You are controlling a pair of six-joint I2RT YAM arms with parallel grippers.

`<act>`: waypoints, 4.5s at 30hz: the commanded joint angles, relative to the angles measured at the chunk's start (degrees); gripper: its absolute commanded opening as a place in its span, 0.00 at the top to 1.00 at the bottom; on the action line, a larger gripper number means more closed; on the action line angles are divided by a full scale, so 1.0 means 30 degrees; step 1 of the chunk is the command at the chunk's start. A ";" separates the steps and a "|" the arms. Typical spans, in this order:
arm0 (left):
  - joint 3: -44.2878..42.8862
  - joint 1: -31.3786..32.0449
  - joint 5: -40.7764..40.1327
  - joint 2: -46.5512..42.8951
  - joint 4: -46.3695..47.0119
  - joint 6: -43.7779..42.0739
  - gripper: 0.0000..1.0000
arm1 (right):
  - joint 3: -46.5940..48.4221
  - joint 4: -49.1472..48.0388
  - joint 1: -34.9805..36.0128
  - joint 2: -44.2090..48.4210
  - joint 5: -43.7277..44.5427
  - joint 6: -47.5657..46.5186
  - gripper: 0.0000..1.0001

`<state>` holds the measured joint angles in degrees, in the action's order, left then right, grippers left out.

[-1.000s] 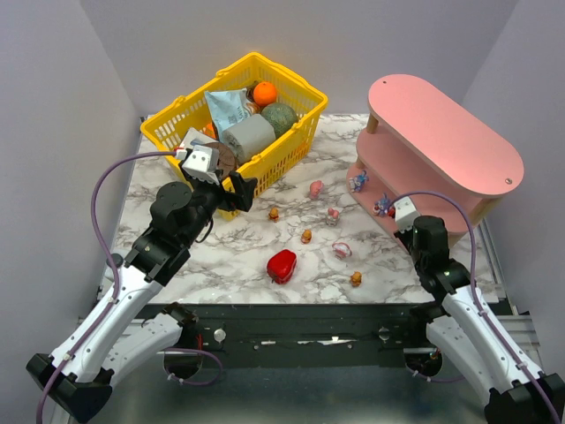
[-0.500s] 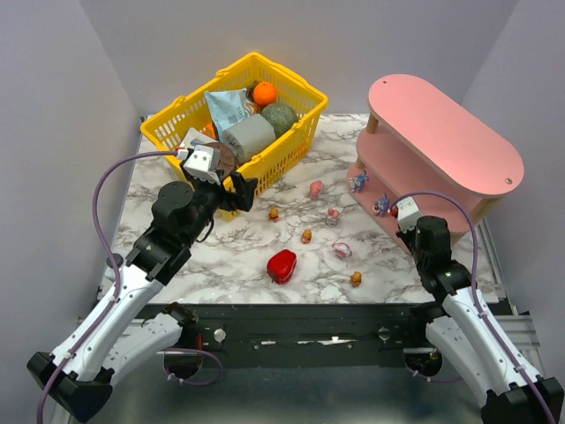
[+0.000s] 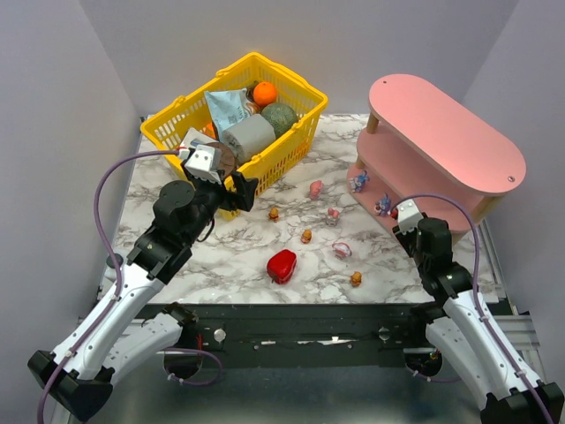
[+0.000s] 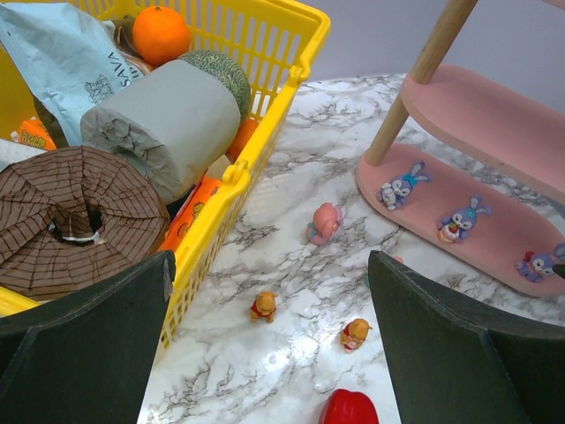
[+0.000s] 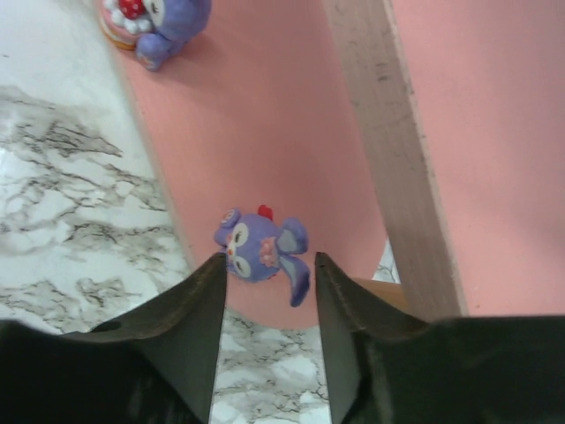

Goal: Place and organize the plastic toys onto the shelf

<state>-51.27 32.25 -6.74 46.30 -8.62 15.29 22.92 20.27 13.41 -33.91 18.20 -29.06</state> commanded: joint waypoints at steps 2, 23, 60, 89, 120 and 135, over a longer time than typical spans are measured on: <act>-0.0284 -0.0115 0.0461 0.0210 0.0414 0.0089 0.01 | 0.0651 -0.0693 -0.0222 0.0581 -0.0146 0.0691 0.44; -0.0724 -0.0115 0.0724 0.0971 -0.0173 0.0704 0.01 | 0.9173 0.4579 -0.0222 -0.4220 -1.0106 0.7570 0.26; -0.1633 -0.0115 0.1252 0.1968 -0.1432 0.2140 0.01 | 1.1433 -0.1658 0.6868 -1.7082 -0.4630 0.8134 0.39; -0.1603 -0.0115 0.0607 0.2027 -0.1755 0.1671 0.01 | 1.1491 -0.4033 0.6897 -1.9546 -0.5187 0.6521 0.62; -0.0929 -0.0115 0.1133 0.1850 -0.1169 0.1818 0.01 | 1.9751 1.0143 0.6050 -1.3455 -0.0971 0.5438 0.99; -0.0900 -0.0145 0.1954 0.2319 -0.0700 0.1935 0.01 | 1.9285 0.9825 0.3325 -1.2514 0.1110 0.5848 0.99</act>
<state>-54.61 32.21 -2.42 53.15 -12.43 20.86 81.34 51.07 24.38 -71.66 18.06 -11.99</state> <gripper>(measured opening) 0.988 0.047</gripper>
